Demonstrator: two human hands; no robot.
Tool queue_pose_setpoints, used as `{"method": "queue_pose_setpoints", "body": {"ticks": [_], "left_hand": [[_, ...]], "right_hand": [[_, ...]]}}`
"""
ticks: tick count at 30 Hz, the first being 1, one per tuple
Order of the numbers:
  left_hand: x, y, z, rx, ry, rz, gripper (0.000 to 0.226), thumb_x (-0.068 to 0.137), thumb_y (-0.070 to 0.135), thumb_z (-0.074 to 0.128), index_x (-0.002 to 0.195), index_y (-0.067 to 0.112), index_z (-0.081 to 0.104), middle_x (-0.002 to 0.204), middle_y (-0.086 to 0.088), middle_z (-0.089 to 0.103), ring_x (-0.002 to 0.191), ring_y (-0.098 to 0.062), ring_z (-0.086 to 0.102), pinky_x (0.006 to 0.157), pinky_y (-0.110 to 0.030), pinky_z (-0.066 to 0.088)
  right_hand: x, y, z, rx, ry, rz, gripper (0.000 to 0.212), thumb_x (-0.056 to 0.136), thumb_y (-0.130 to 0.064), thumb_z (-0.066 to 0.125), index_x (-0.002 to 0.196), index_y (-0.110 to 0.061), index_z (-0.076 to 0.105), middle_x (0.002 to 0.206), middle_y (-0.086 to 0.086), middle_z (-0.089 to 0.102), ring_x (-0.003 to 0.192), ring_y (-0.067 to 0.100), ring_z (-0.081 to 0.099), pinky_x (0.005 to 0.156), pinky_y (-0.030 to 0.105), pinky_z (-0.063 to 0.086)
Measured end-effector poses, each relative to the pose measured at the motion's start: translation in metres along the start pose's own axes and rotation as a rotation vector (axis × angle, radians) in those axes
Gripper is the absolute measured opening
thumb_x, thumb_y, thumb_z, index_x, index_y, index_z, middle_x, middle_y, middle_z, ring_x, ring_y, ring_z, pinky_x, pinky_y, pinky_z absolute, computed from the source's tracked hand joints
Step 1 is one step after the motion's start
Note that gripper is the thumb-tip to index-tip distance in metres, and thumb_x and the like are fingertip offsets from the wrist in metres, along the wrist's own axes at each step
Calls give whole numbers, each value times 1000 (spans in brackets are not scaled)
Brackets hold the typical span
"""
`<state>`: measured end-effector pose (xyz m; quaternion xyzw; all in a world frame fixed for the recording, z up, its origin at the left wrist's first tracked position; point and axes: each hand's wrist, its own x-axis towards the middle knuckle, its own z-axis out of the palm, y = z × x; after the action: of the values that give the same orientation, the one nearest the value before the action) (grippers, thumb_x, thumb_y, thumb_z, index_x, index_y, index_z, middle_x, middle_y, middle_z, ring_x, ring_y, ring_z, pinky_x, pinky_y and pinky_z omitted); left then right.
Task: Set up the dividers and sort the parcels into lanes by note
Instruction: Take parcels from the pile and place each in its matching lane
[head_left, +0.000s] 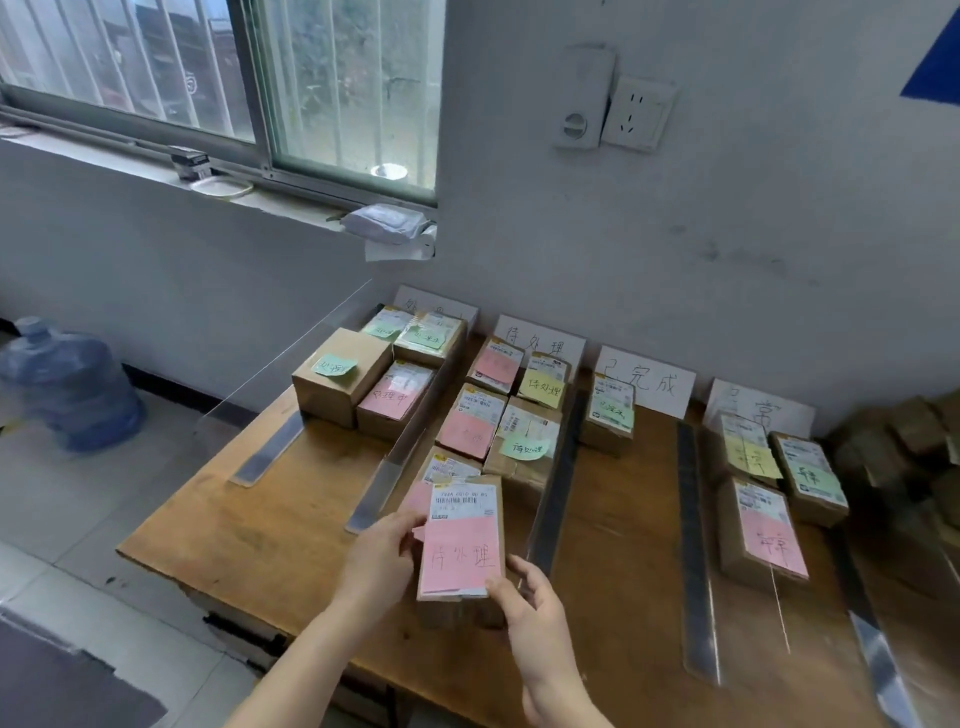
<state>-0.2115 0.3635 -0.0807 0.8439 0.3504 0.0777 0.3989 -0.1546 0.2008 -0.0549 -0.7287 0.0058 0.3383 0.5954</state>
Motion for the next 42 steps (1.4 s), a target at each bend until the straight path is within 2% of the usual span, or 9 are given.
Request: {"method": "queue_pose_setpoints", "body": {"ticks": [3, 6, 13, 21, 25, 28, 31, 34, 42], "left_hand": [[14, -13, 0, 271, -150, 139, 60, 96, 13, 56, 147, 37, 38, 156, 14, 33, 142, -10, 34, 107, -33, 45], [19, -17, -2, 431, -256, 243, 63, 99, 14, 52, 152, 36, 26, 161, 11, 18, 149, -11, 15, 119, -35, 27], [18, -29, -12, 521, -212, 337, 60, 102, 22, 47, 154, 29, 18, 162, 8, 13, 150, -12, 9, 120, -32, 16], [17, -36, -12, 509, -246, 370, 60, 102, 26, 46, 155, 26, 18, 163, 7, 14, 151, -14, 8, 120, -32, 15], [17, -37, -13, 509, -249, 387, 61, 102, 26, 47, 155, 25, 17, 163, 6, 13, 151, -15, 7, 120, -32, 14], [16, -39, -12, 514, -257, 398, 63, 102, 27, 47, 156, 24, 15, 164, 6, 11, 151, -15, 5, 120, -32, 13], [17, -40, -10, 527, -265, 406, 63, 102, 29, 46, 156, 25, 14, 164, 6, 9, 151, -16, 3, 121, -33, 11], [17, -40, -8, 545, -276, 418, 63, 102, 29, 46, 156, 24, 13, 164, 4, 7, 151, -17, 0, 121, -34, 10], [16, -36, -6, 602, -272, 458, 63, 102, 29, 45, 156, 23, 13, 164, 3, 8, 151, -19, 0, 121, -36, 12]], "right_hand": [[-1, 7, 14, 21, 99, 26, 32, 94, -33, 63, 121, -29, 48, 121, -4, 59, 106, 9, 51, 96, 29, 42], [0, 18, 27, 57, 201, 42, 32, 94, -35, 63, 122, -27, 50, 118, -4, 60, 99, 8, 51, 92, 28, 41], [-1, 39, 51, 105, 460, 66, 26, 95, -35, 61, 118, -25, 54, 116, 0, 63, 106, 13, 54, 97, 33, 43], [21, 42, 66, 111, 559, 122, 29, 91, -44, 63, 112, -27, 52, 109, -4, 56, 103, 14, 53, 100, 39, 48], [34, 44, 67, 128, 618, 121, 26, 92, -40, 63, 110, -25, 52, 106, -6, 53, 101, 14, 50, 95, 35, 45], [40, 49, 66, 118, 646, 129, 27, 92, -24, 67, 115, -21, 54, 108, -3, 54, 102, 15, 50, 95, 37, 46], [46, 55, 65, 52, 715, 184, 22, 90, -27, 69, 106, -18, 57, 109, 3, 59, 96, 18, 56, 84, 36, 50], [52, 56, 65, 13, 707, 180, 13, 92, -31, 65, 87, -20, 60, 97, 4, 65, 85, 18, 61, 78, 35, 54], [57, 60, 60, -181, 652, 100, 19, 96, -35, 59, 96, -17, 66, 97, 0, 66, 89, 15, 61, 82, 31, 53]]}}
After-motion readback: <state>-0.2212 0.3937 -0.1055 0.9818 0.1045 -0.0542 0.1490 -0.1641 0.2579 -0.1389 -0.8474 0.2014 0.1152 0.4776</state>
